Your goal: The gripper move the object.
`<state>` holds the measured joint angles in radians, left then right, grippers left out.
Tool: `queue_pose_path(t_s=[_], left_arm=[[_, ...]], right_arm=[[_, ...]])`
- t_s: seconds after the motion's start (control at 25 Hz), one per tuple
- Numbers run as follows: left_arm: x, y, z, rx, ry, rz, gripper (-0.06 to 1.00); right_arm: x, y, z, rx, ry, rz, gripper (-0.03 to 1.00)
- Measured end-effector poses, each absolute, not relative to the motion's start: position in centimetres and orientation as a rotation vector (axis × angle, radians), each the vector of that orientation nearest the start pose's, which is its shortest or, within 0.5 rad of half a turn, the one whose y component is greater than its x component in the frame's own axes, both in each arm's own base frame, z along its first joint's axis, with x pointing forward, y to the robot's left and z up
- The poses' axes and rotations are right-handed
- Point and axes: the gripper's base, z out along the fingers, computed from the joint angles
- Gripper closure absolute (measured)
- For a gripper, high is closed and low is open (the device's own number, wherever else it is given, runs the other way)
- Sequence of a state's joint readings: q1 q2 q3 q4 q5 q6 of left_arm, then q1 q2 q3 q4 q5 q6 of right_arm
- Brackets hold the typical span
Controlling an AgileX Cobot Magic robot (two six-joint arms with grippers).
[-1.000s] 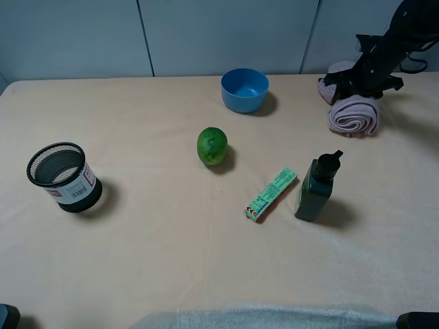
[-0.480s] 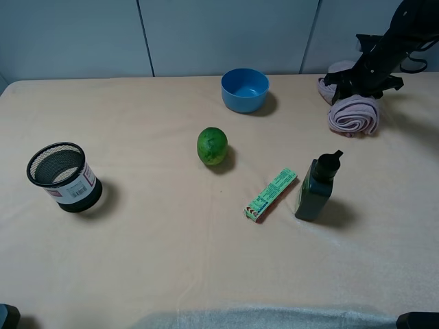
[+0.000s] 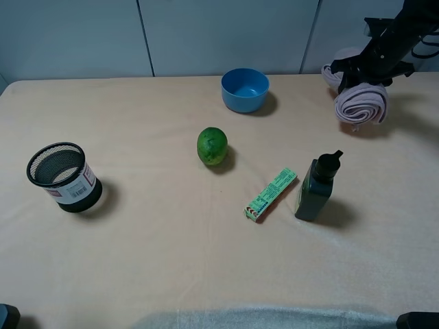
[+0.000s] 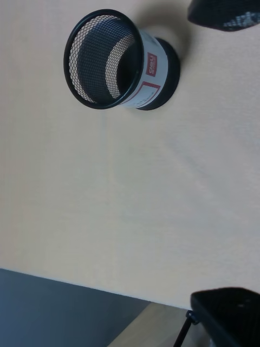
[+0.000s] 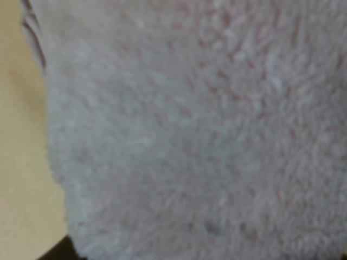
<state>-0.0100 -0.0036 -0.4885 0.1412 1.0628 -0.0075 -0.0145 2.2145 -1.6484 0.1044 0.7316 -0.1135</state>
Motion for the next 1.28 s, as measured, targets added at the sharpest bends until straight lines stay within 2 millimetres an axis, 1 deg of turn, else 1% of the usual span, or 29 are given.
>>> queue_pose_path(t_s=[0.24, 0.52, 0.84, 1.12, 1.28], left_arm=[[-0.5, 1.1, 27.5, -0.004, 2.050, 0.158, 0.01], [-0.5, 1.1, 27.5, -0.004, 2.050, 0.158, 0.01], [-0.5, 1.1, 27.5, -0.003, 2.050, 0.159, 0.01], [-0.5, 1.1, 27.5, -0.003, 2.050, 0.159, 0.01], [-0.5, 1.1, 27.5, -0.003, 2.050, 0.159, 0.01]], right_arm=[[46.3, 0.0, 16.5, -0.050, 2.742, 0.081, 0.61], [45.8, 0.0, 17.8, -0.058, 2.754, 0.083, 0.61], [45.0, 0.0, 20.2, -0.063, 2.740, 0.086, 0.61], [44.4, 0.1, 20.2, -0.064, 2.804, 0.106, 0.61], [44.0, 0.4, 20.6, -0.048, 2.823, 0.147, 0.61]])
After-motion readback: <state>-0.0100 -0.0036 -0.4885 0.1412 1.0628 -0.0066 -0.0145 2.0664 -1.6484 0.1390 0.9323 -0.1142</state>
